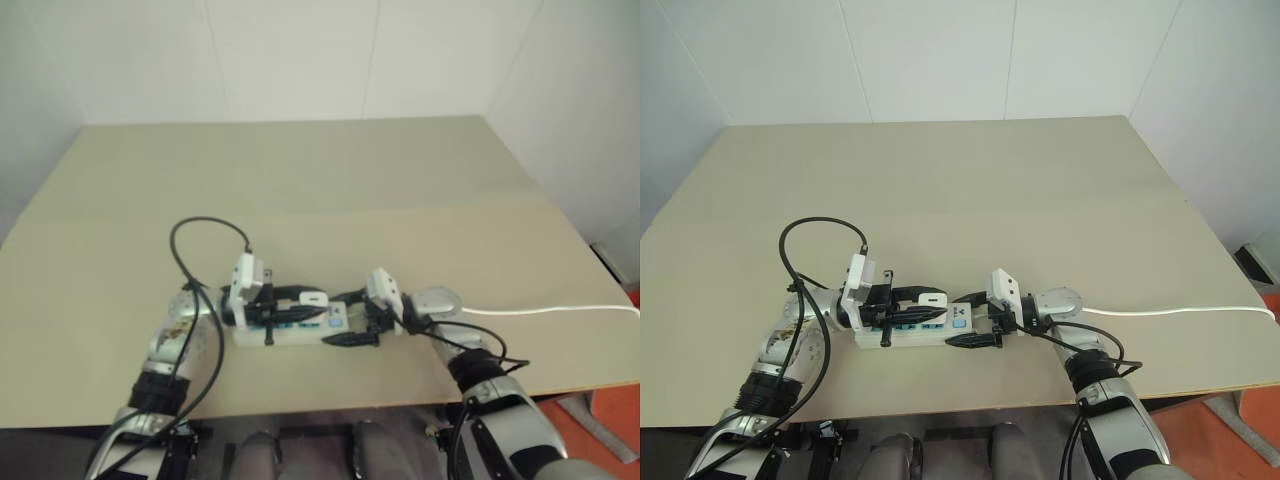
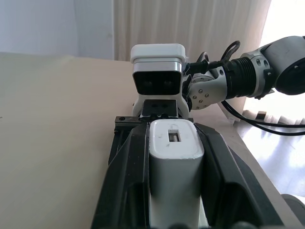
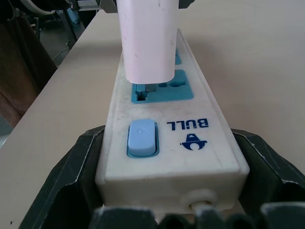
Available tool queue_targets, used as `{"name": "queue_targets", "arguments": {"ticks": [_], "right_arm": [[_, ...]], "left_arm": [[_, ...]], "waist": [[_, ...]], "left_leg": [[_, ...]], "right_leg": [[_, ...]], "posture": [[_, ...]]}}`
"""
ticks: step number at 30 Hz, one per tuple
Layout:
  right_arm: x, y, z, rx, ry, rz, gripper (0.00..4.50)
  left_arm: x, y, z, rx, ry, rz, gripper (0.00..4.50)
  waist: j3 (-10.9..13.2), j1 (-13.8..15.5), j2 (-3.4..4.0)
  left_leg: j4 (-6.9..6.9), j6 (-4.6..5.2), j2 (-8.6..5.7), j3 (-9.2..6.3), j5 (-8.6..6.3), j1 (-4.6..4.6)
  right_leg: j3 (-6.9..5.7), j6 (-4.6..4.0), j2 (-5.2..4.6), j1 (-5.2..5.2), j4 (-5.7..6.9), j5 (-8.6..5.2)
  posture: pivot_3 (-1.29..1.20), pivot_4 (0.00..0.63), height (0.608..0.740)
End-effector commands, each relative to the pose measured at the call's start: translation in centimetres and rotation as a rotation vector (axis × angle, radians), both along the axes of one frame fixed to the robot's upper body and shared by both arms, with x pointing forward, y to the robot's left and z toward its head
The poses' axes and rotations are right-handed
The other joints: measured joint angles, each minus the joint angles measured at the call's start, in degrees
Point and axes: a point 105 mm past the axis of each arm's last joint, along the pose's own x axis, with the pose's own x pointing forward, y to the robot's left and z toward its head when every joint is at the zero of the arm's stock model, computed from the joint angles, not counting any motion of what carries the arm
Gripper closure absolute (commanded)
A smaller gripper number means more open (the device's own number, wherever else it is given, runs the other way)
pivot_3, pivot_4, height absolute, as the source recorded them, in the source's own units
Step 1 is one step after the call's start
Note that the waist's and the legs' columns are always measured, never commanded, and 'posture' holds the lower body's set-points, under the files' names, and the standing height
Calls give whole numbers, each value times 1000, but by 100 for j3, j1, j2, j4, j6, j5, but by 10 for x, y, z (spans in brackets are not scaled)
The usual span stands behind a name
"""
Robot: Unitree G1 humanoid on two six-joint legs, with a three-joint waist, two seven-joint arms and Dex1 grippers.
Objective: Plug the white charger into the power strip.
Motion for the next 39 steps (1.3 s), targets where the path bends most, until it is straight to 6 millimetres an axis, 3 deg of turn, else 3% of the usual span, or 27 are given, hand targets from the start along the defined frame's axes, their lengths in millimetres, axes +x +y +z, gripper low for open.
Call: {"name": "queue_targets", "arguments": {"ticks": [1,13,27,39], "right_arm": [[-5,-2,-17,-40,70,-17,1080],[-4,-3,-17,-41,69,-25,1080],[-2,-7,-18,-52,70,-39,1080],[1,-9,-18,-53,66,-55,1080]], "left_arm": [[-6,1,-5,27,17,-27,3475],[-1,10,-12,71,8,7,3475],[-3,55,-57,303,34,71,3475],[-1,49,-55,298,23,79,3475]], "waist": [[0,-6,0],[0,-28,0],[-20,-45,4],[-45,-28,14]], "left_leg": [[-1,0,0,0,0,0],[-23,0,2,0,0,1],[-35,0,14,9,0,30],[-49,0,32,63,0,70]], "right_leg": [[0,0,0,0,-1,0],[0,0,1,-1,-21,0],[8,-3,15,10,-19,1],[59,19,34,18,-18,-12]], "posture": [[0,150,740],[0,150,740],[0,150,740],[0,150,740]]}}
